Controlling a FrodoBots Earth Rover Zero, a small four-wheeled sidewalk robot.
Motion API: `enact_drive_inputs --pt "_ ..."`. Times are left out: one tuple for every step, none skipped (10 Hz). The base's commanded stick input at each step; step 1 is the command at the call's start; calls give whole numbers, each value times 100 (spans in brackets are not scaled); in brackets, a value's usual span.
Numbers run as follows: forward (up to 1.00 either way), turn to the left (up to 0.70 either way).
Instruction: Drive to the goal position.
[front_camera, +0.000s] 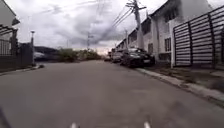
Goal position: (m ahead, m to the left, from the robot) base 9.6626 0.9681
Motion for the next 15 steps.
enact_drive_inputs --pt "70 1" --pt "70 1" --pt "70 1" --pt "70 3" --pt "70 8" --pt "70 5" --pt "70 0" --pt "70 0" --pt "70 0" --pt "70 0" --pt "70 0" --pt "70 0" --pt "70 0" --pt "70 0" --pt "70 0"
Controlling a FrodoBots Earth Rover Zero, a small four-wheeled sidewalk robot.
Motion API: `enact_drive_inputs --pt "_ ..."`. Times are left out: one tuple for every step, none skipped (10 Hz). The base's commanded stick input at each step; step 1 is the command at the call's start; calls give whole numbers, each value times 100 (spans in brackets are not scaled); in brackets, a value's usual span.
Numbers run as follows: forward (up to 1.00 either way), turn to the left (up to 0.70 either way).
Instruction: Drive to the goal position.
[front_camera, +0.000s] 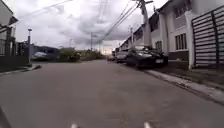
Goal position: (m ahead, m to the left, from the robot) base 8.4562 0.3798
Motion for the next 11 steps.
enact_drive_inputs --pt "70 0" --pt "70 0" --pt "70 0" --pt "70 0" --pt "70 0" --pt "70 0" --pt "70 0" --pt "70 0" --pt "70 0" --pt "70 0" --pt "70 0"
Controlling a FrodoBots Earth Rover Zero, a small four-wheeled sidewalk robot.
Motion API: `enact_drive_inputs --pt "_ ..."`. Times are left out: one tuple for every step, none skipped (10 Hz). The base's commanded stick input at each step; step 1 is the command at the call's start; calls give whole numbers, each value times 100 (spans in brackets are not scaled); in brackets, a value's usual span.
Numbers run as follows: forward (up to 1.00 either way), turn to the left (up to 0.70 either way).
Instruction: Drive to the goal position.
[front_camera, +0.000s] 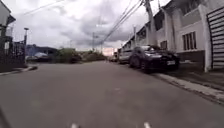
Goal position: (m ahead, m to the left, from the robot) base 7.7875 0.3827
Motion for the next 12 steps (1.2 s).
enact_drive_inputs --pt "70 0" --pt "70 0" --pt "70 0" --pt "70 0" --pt "70 0" --pt "70 0" --pt "70 0" --pt "70 0" --pt "70 0" --pt "70 0" --pt "70 0" --pt "70 0"
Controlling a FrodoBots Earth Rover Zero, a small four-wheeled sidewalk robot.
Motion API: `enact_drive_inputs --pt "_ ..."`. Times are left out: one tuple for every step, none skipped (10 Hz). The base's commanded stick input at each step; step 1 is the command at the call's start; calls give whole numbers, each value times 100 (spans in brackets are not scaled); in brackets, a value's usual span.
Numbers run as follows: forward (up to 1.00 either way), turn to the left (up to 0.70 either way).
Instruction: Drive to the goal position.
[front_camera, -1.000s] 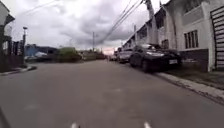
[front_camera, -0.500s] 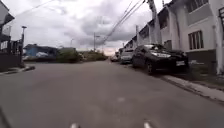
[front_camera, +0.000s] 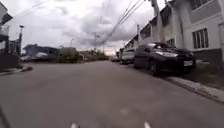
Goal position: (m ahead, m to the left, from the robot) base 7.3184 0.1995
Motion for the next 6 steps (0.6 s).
enact_drive_inputs --pt "70 0" --pt "70 0" --pt "70 0" --pt "70 0" --pt "70 0" --pt "70 0"
